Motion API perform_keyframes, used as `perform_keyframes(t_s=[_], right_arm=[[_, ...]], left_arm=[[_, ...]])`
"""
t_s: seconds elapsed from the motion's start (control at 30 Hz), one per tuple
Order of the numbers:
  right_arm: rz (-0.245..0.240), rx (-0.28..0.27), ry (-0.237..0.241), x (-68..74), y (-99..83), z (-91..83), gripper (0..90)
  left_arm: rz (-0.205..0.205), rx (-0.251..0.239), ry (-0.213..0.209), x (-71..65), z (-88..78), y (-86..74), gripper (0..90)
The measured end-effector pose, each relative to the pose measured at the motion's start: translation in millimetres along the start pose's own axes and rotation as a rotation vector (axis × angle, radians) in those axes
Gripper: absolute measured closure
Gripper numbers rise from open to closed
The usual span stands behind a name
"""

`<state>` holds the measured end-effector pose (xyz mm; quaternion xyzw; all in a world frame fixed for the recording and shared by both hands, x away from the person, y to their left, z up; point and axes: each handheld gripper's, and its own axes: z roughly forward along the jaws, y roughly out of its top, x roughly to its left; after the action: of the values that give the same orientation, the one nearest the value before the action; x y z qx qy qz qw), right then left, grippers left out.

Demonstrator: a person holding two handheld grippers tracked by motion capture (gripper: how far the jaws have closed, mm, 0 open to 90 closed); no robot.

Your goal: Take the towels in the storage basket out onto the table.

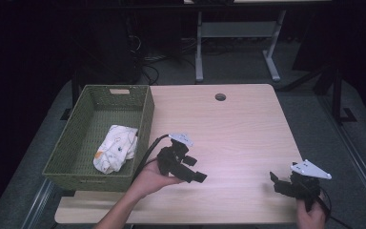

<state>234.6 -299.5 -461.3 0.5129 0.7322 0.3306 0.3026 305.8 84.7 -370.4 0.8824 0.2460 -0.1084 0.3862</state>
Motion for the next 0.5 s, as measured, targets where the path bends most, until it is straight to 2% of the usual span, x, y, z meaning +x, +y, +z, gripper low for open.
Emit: perform_keyframes(t_s=[0.27, 0.37, 0.5], right_arm=[[0.001, 0.000, -0.003, -1.1, -0.4, 0.5, 13.9], [-0.002, 0.000, -0.002, -1.0, -0.5, 0.4, 13.9], [0.001, 0.000, -0.003, -0.5, -0.3, -0.1, 13.9]], left_arm=[[-0.002, 0.013, -0.037, 8.6, -19.4, 18.1, 24.3], [-0.020, 0.007, -0.045, 12.7, -29.4, 25.5, 24.3], [-0.018, -0.004, -0.042, 16.0, -41.8, 31.9, 23.3]])
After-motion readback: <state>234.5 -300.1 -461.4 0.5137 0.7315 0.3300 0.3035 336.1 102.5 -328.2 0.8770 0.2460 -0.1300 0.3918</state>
